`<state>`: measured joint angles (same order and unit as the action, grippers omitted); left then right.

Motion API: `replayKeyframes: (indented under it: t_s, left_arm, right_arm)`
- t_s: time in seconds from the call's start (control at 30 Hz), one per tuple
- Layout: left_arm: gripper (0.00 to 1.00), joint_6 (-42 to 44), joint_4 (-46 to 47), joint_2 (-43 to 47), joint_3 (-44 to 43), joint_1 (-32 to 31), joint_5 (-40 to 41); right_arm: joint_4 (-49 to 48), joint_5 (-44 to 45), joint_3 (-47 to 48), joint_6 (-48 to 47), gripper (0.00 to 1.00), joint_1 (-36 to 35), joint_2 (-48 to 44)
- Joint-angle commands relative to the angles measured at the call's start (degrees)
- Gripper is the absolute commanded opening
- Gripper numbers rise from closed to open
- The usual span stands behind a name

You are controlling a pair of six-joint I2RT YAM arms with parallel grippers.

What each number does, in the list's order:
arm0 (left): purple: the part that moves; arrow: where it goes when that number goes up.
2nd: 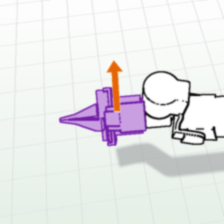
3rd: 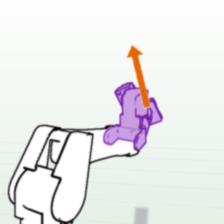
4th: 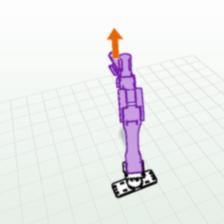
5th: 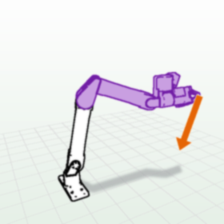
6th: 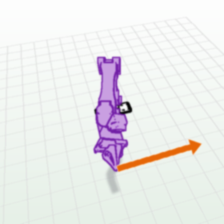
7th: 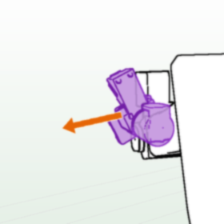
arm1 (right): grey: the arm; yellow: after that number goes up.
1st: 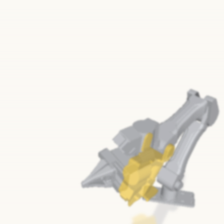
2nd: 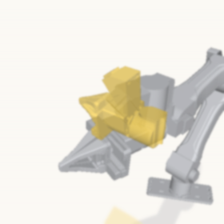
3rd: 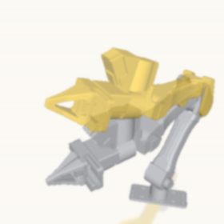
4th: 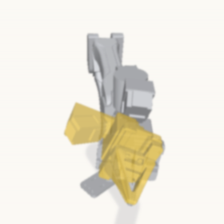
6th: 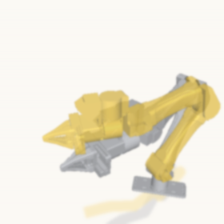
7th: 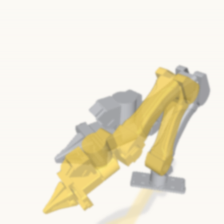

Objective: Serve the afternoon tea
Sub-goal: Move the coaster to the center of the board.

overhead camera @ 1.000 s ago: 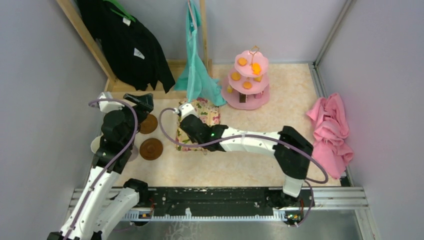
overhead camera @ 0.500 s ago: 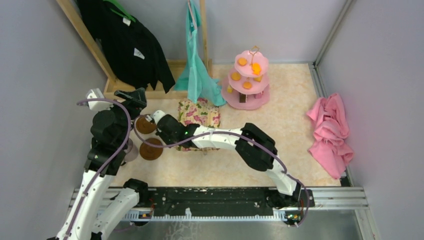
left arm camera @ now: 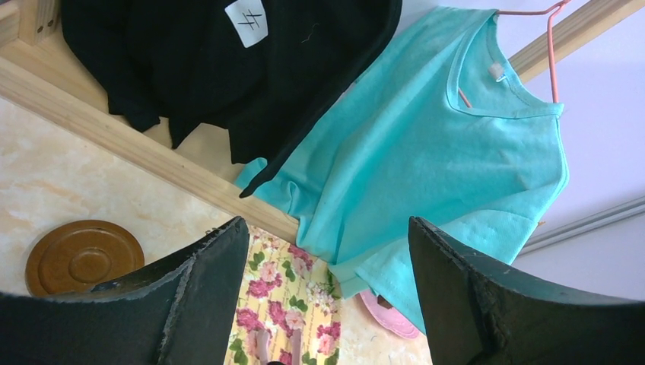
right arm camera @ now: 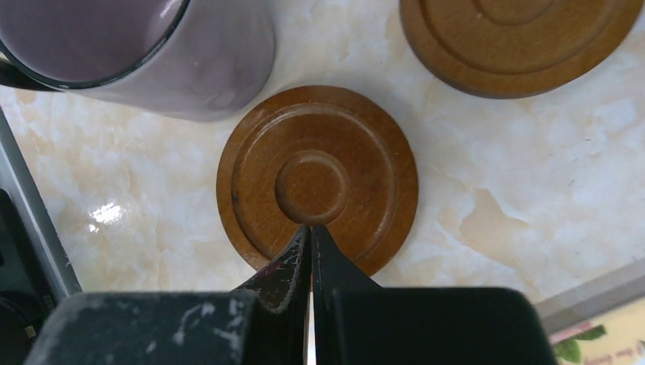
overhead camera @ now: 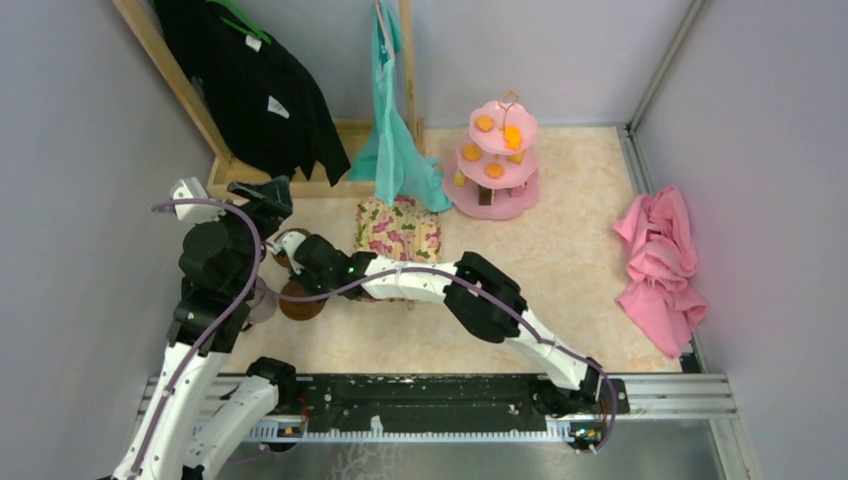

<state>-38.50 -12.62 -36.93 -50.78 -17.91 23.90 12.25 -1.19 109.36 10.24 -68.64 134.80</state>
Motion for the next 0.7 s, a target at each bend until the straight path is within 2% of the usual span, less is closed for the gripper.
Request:
replayKeyframes:
  t_s: [0.0,0.23,0.67]
  left_arm:
    - [0.82,0.9,-0.1,0.9,-1.7,-0.2,-0.7]
    - [0.82,1.1,-1.1,0.9,-2.2,-0.2,-0.6]
    - [0.82,0.6,-1.3,0.3,-2.2,-0.2,-0.9]
  right_arm:
    - [0.8,-3.9,5.3,0.1,0.00,-1.2,2.3]
    - [3.8,-4.3,5.5,0.3,0.00,-2.7,4.0]
    - [0.4,-1.4,-14.9,3.9,0.00,-5.4,-4.5]
